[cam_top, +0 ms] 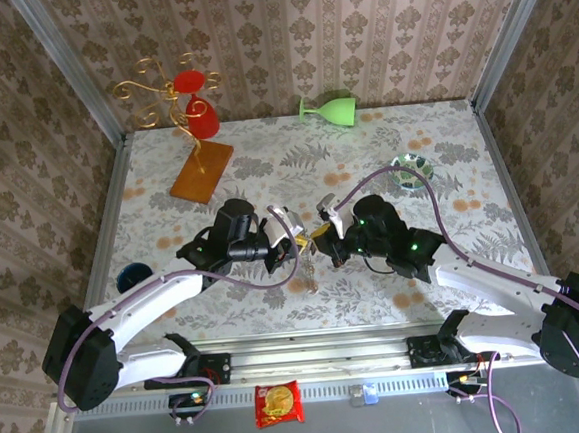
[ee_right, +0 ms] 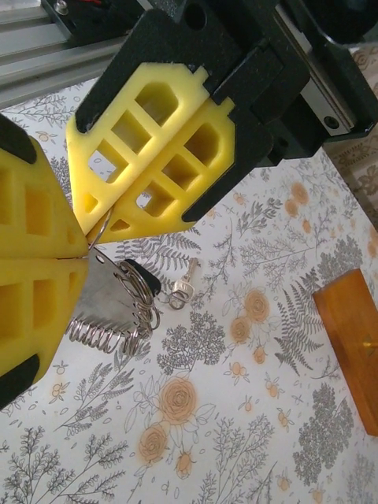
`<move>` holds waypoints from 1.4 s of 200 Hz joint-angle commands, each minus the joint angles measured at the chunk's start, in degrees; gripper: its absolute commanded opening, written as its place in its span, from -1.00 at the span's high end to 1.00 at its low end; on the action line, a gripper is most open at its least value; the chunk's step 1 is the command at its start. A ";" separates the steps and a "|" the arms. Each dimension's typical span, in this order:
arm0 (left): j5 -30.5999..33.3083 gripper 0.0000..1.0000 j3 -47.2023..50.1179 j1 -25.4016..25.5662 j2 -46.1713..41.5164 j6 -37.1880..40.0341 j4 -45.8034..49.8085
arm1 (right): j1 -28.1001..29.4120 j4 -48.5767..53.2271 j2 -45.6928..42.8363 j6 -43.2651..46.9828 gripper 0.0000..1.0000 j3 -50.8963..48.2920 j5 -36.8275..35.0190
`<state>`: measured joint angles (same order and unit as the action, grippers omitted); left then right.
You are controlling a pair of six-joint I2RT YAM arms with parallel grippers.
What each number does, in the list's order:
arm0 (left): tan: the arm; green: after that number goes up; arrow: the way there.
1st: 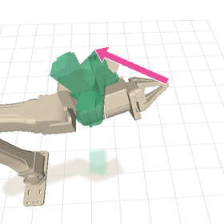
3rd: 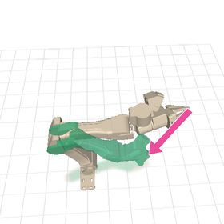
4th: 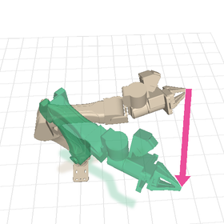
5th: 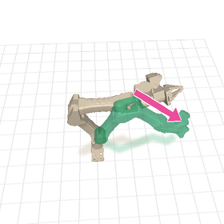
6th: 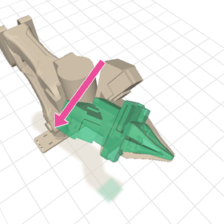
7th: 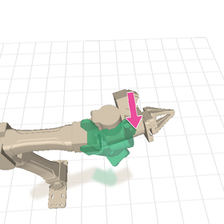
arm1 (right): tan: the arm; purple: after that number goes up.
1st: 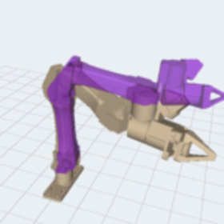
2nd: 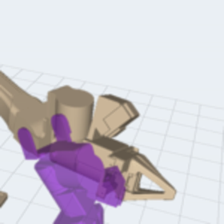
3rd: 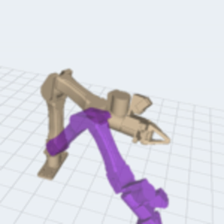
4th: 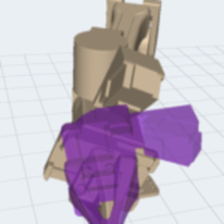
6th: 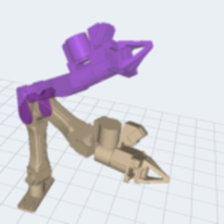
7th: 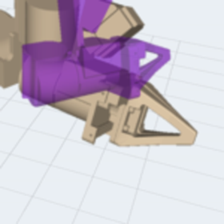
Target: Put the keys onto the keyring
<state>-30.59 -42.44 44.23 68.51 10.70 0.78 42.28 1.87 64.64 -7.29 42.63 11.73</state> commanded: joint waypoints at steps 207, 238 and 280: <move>2.48 1.00 8.55 2.69 -5.05 5.29 -16.33 | -4.18 1.17 -3.04 5.31 0.24 -0.72 6.24; 2.03 1.00 10.47 2.53 -5.58 5.47 -19.48 | -4.49 0.68 -6.22 19.29 0.20 -3.95 11.37; 0.88 1.00 13.12 2.27 -6.67 6.78 -23.75 | -4.50 4.88 -3.14 25.44 0.26 -1.59 17.16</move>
<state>-27.46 -30.44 46.52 63.59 15.70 -17.08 37.89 3.46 59.55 11.25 39.16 23.24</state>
